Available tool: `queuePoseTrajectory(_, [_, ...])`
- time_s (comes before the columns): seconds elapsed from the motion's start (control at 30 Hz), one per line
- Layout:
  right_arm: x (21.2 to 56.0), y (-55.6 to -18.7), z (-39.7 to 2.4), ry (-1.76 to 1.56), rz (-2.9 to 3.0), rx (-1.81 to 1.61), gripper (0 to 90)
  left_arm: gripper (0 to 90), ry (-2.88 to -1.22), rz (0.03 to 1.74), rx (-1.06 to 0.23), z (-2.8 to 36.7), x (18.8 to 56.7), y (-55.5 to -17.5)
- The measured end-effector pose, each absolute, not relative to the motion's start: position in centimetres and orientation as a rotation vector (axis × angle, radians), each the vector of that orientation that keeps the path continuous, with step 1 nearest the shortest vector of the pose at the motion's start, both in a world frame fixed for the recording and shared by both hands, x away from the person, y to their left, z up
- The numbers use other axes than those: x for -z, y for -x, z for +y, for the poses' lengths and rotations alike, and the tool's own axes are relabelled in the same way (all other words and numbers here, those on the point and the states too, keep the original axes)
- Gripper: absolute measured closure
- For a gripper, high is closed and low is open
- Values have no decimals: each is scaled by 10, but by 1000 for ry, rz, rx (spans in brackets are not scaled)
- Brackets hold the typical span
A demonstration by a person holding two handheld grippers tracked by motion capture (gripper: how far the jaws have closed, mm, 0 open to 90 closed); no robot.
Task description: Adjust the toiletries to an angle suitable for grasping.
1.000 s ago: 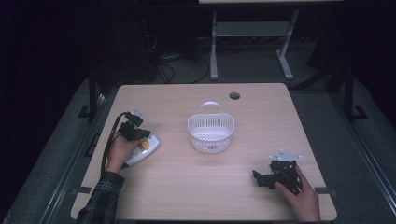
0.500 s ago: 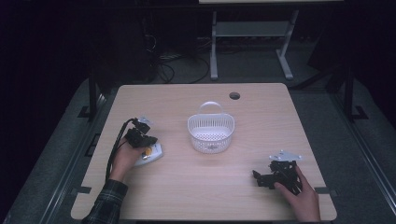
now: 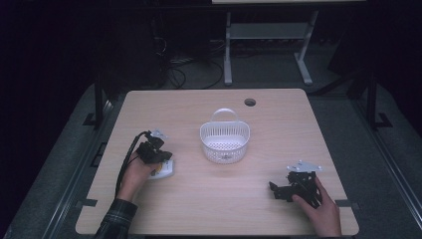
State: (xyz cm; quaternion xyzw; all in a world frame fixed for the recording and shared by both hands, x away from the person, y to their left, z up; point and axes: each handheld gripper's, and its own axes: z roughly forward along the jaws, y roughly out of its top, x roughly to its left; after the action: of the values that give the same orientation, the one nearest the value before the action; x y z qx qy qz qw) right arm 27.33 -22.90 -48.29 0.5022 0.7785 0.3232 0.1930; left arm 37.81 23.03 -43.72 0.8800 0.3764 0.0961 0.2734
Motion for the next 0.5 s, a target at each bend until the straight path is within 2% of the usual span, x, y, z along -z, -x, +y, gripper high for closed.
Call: queuePoseTrajectory(0.5, [483,-273,-229,-1408,2185,-908,0,900,-2397,951,-233,220,436,-350])
